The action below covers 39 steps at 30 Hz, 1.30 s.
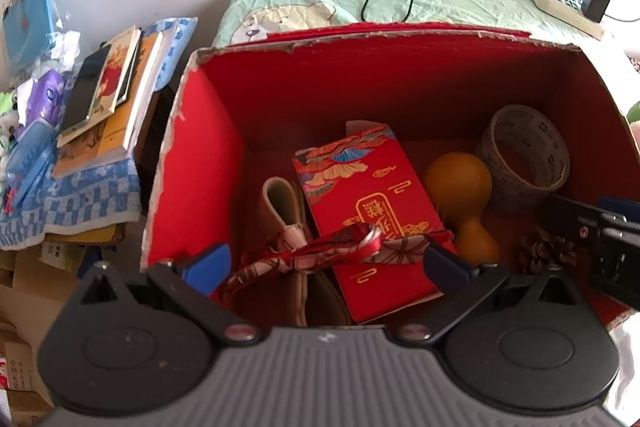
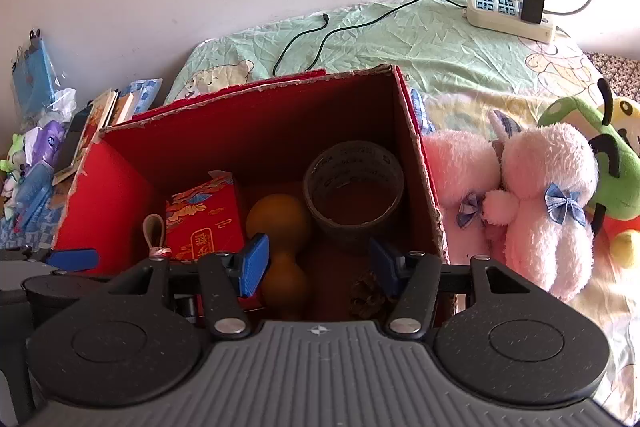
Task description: Organize objects
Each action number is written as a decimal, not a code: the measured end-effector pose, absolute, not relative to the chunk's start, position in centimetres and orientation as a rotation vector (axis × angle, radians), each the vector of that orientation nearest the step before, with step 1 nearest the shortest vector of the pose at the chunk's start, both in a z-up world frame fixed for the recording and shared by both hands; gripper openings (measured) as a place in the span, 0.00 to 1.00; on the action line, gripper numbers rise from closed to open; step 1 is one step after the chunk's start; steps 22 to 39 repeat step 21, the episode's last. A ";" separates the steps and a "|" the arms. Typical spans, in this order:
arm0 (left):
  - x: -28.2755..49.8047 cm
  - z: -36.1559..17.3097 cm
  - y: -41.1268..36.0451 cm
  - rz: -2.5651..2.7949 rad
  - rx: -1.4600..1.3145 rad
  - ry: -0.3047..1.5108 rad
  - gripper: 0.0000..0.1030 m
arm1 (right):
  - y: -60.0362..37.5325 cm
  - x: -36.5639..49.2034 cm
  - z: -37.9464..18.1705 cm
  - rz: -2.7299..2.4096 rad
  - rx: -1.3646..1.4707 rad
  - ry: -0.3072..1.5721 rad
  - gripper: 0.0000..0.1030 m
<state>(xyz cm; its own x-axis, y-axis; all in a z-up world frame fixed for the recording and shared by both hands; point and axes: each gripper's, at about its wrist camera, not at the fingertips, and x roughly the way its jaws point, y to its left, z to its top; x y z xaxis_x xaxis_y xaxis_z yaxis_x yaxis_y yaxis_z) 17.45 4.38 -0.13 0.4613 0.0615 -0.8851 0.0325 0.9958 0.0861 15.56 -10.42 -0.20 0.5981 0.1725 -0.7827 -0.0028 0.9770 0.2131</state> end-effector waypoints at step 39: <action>16.9 0.6 5.1 0.035 0.075 1.038 0.97 | -10.1 15.8 -0.3 0.108 0.183 0.922 0.57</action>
